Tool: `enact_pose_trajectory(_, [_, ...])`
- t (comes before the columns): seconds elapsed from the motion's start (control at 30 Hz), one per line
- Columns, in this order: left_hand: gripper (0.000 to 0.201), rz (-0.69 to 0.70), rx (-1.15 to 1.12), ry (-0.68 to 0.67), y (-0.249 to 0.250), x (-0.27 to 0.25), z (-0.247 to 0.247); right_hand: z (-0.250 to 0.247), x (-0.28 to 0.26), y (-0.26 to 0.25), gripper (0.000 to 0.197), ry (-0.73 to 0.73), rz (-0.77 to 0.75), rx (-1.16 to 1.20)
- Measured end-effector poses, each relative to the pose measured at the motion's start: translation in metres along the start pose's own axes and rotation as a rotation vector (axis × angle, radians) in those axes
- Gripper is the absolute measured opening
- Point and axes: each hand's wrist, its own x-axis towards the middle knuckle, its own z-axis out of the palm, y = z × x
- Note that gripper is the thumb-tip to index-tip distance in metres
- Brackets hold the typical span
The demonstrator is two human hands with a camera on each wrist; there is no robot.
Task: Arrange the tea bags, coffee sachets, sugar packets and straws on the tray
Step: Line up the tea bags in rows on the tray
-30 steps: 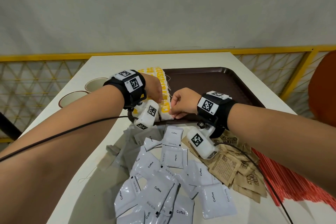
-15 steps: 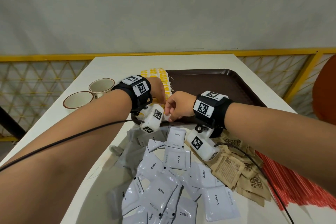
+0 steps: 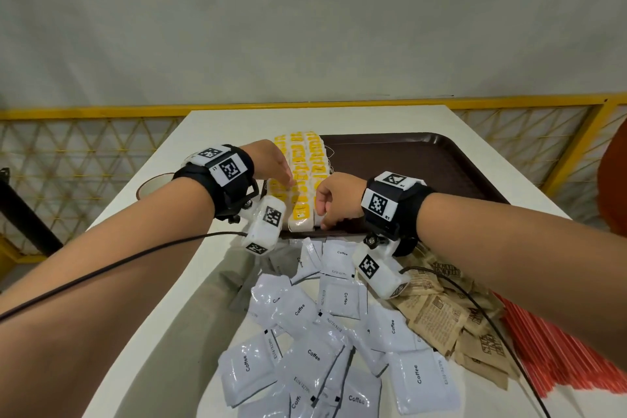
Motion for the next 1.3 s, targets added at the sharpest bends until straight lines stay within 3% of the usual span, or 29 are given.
enact_pose_trajectory(0.23, [0.028, 0.003, 0.032, -0.007, -0.001, -0.008, 0.004, -0.003, 0.004, -0.001, 0.024, 0.0, 0.038, 0.015])
enact_pose_trajectory(0.4, [0.025, 0.0, -0.005, 0.01, -0.007, -0.007, 0.005, -0.015, -0.008, 0.005, 0.02, -0.042, 0.065, 0.2])
enact_pose_trajectory(0.57, [0.023, 0.005, -0.04, 0.011, -0.009, -0.006, 0.008, -0.025, -0.021, 0.015, 0.017, 0.061, 0.112, 0.429])
enact_pose_trajectory(0.83, [0.014, 0.047, -0.104, -0.004, 0.001, -0.014, 0.01, -0.007, -0.014, 0.006, 0.016, 0.002, 0.128, 0.322])
enact_pose_trajectory(1.03, [0.011, 0.014, -0.277, 0.054, -0.065, -0.084, -0.024, -0.02, -0.039, 0.01, 0.015, 0.047, 0.094, 0.303])
enact_pose_trajectory(1.13, [0.009, -0.009, -0.112, -0.055, -0.108, -0.124, -0.024, -0.017, -0.062, 0.004, 0.011, 0.059, 0.036, 0.313])
enact_pose_trajectory(1.23, [0.025, -0.073, 0.083, -0.161, -0.136, -0.145, -0.011, -0.005, -0.067, -0.024, 0.013, -0.019, -0.088, 0.217])
enact_pose_trajectory(1.3, [0.031, -0.101, 0.141, -0.163, -0.143, -0.146, -0.001, 0.007, -0.062, -0.052, 0.016, -0.061, -0.199, 0.16])
